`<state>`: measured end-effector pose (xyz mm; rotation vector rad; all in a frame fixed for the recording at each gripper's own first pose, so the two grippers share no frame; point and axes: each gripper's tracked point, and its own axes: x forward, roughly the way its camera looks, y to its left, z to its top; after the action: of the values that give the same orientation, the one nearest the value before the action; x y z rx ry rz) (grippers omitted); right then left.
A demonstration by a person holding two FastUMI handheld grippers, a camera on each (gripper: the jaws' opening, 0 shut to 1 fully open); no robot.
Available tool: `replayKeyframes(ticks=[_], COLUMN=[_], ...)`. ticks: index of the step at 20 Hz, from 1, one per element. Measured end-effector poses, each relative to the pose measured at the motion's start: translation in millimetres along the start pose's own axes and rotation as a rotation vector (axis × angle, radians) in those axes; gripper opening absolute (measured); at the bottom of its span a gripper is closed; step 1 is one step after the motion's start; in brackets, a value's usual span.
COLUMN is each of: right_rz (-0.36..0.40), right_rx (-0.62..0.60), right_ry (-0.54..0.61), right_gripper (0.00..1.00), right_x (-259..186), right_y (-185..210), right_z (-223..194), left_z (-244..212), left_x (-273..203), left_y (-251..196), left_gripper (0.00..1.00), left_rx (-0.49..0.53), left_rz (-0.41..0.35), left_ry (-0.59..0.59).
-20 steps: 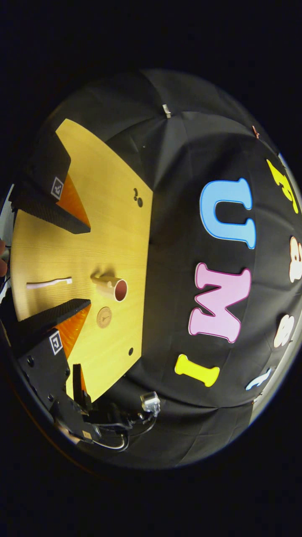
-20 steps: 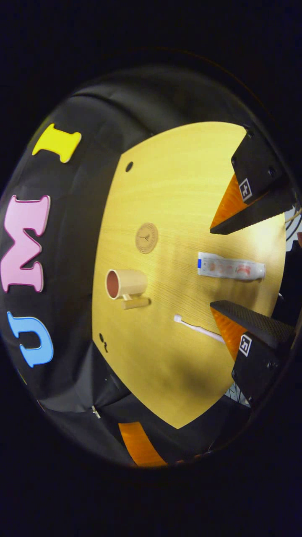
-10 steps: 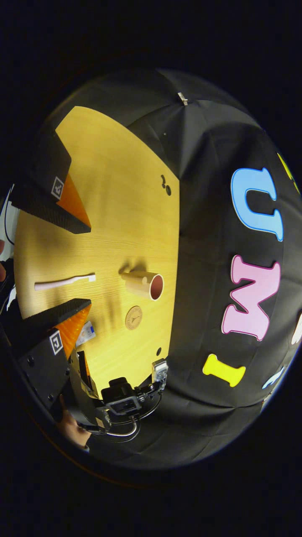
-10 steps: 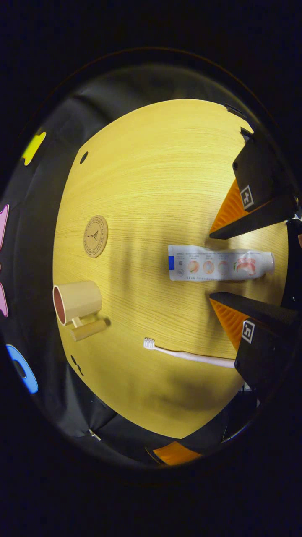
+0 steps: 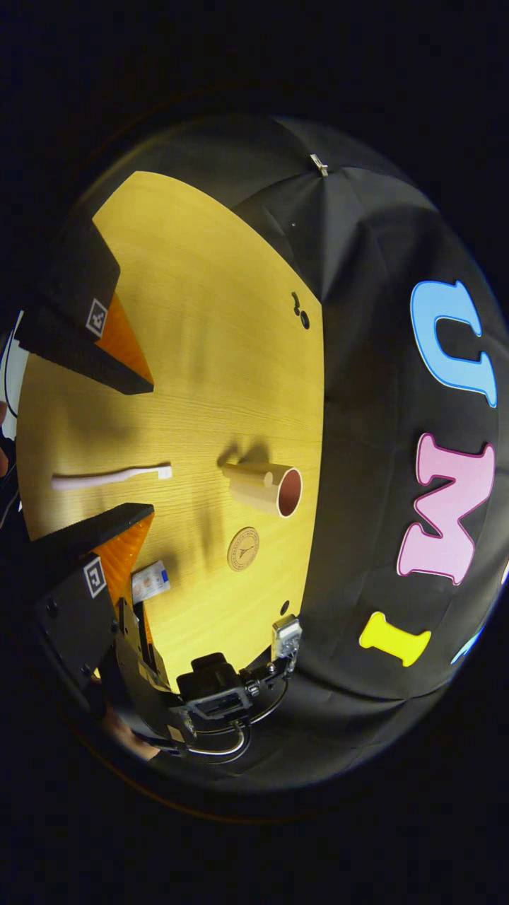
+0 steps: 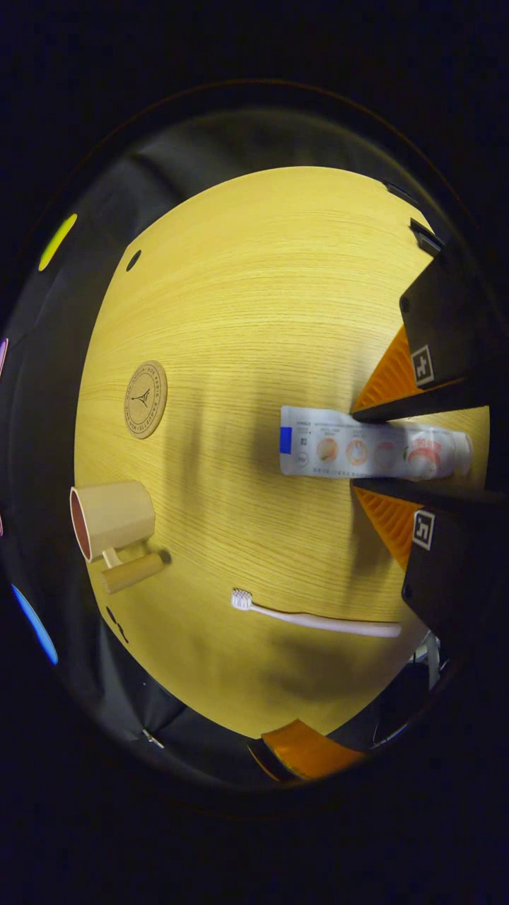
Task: Put the toothbrush and toothpaste on the desktop into the cup, then pick up the cup and place it on the coaster on the desktop.
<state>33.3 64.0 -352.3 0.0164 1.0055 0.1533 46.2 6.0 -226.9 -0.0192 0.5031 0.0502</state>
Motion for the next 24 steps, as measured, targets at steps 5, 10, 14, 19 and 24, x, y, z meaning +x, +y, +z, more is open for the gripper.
replayKeyframes(ticks=[5, 10, 14, 19, 24], right_rz=[0.112, 0.18, 0.216, 0.263, 0.329], right_rx=[0.078, 0.082, 0.072, 0.07, 0.06], right_ry=[-0.008, -0.081, -0.136, -0.207, -0.281], right_gripper=[0.4, 0.39, 0.39, 0.39, 0.39], right_x=[-7, -30, -51, -65, -74], right_y=[-5, -20, -35, -46, -47], right_z=[1, 10, 20, 36, 49], left_z=[-16, -38, -49, -63, -67], left_x=[15, 39, 61, 79, 86], left_y=[-16, -23, -22, -20, -20], left_gripper=[0.91, 0.89, 0.87, 0.77, 0.77], left_rx=[0.003, -0.017, -0.039, -0.038, 0.032], left_rz=[-0.011, 0.01, 0.041, 0.071, 0.09], left_ry=[0.066, 0.161, 0.202, 0.257, 0.281])
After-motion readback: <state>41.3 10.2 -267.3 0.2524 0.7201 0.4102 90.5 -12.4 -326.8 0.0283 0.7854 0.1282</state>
